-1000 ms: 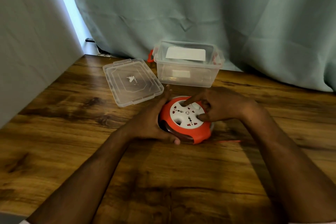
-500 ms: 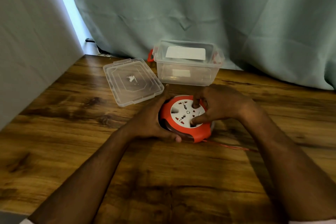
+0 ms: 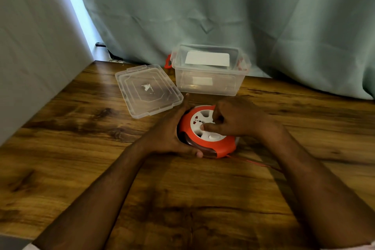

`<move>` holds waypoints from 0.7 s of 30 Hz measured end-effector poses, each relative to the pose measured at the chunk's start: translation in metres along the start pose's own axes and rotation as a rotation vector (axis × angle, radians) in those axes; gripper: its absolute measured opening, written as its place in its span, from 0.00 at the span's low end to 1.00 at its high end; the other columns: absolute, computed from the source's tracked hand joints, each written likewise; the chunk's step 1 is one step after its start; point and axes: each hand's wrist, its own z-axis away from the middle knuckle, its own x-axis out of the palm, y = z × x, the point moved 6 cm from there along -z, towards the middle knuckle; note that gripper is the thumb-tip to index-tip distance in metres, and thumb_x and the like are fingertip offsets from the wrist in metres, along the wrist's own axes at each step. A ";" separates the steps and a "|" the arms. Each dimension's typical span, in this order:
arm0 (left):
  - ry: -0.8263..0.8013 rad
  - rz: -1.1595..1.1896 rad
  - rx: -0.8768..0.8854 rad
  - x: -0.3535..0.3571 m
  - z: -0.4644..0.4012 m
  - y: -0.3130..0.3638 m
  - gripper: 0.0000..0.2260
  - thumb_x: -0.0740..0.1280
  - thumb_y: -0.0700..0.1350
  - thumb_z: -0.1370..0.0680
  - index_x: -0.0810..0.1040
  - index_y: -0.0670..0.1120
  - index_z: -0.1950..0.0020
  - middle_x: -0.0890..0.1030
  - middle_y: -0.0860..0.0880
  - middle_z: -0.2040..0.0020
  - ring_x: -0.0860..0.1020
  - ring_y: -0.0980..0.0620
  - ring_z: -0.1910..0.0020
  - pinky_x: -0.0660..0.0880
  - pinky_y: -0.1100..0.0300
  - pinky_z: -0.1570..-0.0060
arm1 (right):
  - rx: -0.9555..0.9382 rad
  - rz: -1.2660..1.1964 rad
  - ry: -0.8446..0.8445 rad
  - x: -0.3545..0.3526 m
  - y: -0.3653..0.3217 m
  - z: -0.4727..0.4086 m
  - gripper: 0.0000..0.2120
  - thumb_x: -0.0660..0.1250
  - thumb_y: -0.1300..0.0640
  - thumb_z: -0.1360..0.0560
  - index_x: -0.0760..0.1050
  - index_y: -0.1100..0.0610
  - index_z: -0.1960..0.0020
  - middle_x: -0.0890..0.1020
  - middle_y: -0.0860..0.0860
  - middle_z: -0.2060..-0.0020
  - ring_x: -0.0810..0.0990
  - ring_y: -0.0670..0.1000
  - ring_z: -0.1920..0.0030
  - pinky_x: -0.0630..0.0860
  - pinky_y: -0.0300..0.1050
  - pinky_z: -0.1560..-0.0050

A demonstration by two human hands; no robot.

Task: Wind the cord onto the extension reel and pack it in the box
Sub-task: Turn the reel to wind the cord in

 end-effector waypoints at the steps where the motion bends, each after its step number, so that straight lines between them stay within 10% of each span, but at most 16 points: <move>1: 0.000 -0.008 0.000 0.000 0.000 0.000 0.53 0.85 0.58 0.38 0.49 0.80 0.30 0.65 0.73 0.30 0.67 0.74 0.31 0.66 0.76 0.35 | 0.000 -0.024 -0.016 -0.002 0.003 0.002 0.19 0.68 0.37 0.22 0.82 0.52 0.59 0.84 0.45 0.58 0.78 0.44 0.66 0.67 0.33 0.66; 3: -0.001 -0.021 0.000 -0.001 -0.001 0.000 0.54 0.84 0.58 0.38 0.47 0.82 0.31 0.65 0.73 0.30 0.67 0.74 0.32 0.66 0.77 0.35 | 0.006 -0.098 -0.043 -0.008 0.011 0.006 0.06 0.73 0.45 0.24 0.83 0.46 0.52 0.79 0.42 0.64 0.77 0.44 0.65 0.69 0.37 0.65; 7: -0.015 -0.038 -0.012 0.000 -0.001 0.000 0.53 0.84 0.61 0.39 0.48 0.79 0.29 0.67 0.66 0.26 0.69 0.66 0.28 0.69 0.66 0.30 | 0.053 -0.158 -0.066 -0.013 0.026 0.011 0.21 0.76 0.48 0.26 0.77 0.34 0.36 0.74 0.41 0.66 0.73 0.42 0.67 0.68 0.39 0.67; 14: -0.035 -0.071 0.007 0.000 -0.001 0.000 0.54 0.83 0.65 0.40 0.46 0.80 0.29 0.67 0.58 0.22 0.68 0.58 0.25 0.70 0.54 0.26 | 0.039 -0.124 -0.165 0.002 0.028 0.006 0.30 0.74 0.43 0.25 0.68 0.32 0.26 0.78 0.43 0.32 0.79 0.44 0.47 0.78 0.39 0.56; 21: -0.013 -0.064 0.010 -0.001 -0.001 -0.001 0.54 0.84 0.61 0.40 0.45 0.84 0.34 0.65 0.71 0.30 0.66 0.72 0.31 0.65 0.76 0.35 | 0.104 -0.059 -0.126 -0.001 0.029 0.008 0.31 0.76 0.37 0.30 0.72 0.33 0.30 0.77 0.42 0.34 0.78 0.45 0.45 0.79 0.41 0.51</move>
